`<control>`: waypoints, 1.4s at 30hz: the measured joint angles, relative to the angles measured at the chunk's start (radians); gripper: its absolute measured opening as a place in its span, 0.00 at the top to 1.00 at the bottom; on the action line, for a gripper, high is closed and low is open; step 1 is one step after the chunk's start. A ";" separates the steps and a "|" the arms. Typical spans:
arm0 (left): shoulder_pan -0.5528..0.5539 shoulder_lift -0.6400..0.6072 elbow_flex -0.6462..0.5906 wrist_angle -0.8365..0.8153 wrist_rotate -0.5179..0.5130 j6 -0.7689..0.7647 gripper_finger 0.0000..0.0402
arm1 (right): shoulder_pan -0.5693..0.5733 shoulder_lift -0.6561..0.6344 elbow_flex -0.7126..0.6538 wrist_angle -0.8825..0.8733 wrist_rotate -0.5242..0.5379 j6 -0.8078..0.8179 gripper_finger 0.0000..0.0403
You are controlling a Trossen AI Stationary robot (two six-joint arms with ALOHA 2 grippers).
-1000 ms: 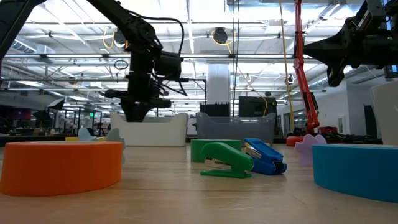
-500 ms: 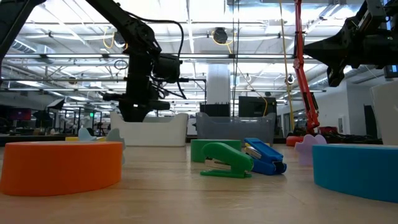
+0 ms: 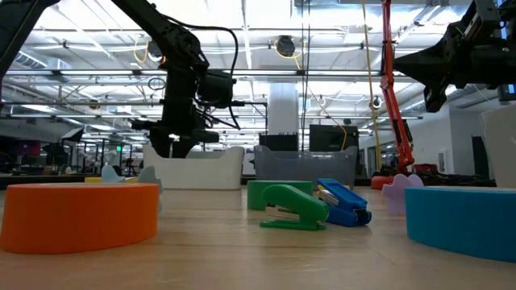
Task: Pick and place Stapler, Stapler remover, tape
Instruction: Put the top small green stapler into the white bin, then put the small yellow stapler into the white bin
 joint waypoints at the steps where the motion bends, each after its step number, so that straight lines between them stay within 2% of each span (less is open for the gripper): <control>1: 0.000 0.000 0.000 0.000 0.000 0.000 0.67 | 0.000 0.000 0.000 0.000 0.000 0.000 0.95; 5: 0.000 0.000 0.000 -0.001 0.002 0.011 0.62 | 0.000 0.000 0.000 0.000 0.000 0.000 0.95; 13: 0.000 -0.004 0.003 -0.011 0.082 0.031 0.48 | 0.000 0.000 0.000 0.006 0.000 0.000 0.95; 18: 0.001 -0.049 0.038 -0.035 0.103 0.033 0.45 | 0.000 0.000 0.000 0.028 0.000 0.000 0.95; 23: 0.000 -0.164 0.070 -0.027 0.026 0.063 0.44 | 0.000 0.000 0.000 0.108 0.000 0.000 0.95; 27: -0.019 -0.305 0.074 -0.012 -0.046 0.062 0.44 | 0.001 0.000 0.003 0.136 -0.002 0.001 0.95; 30: -0.048 -0.414 0.074 -0.015 -0.060 0.053 0.44 | 0.014 0.018 0.019 0.135 -0.003 0.003 0.95; 33: -0.086 -0.515 0.073 -0.020 -0.066 0.053 0.44 | 0.030 0.075 0.047 0.125 -0.003 -0.005 0.95; 36: -0.139 -0.607 0.059 -0.020 -0.115 0.066 0.44 | 0.047 0.164 0.105 0.141 -0.003 -0.020 0.95; 42: -0.239 -0.762 -0.012 -0.008 -0.180 0.097 0.44 | 0.096 0.440 0.241 0.128 -0.004 -0.056 0.95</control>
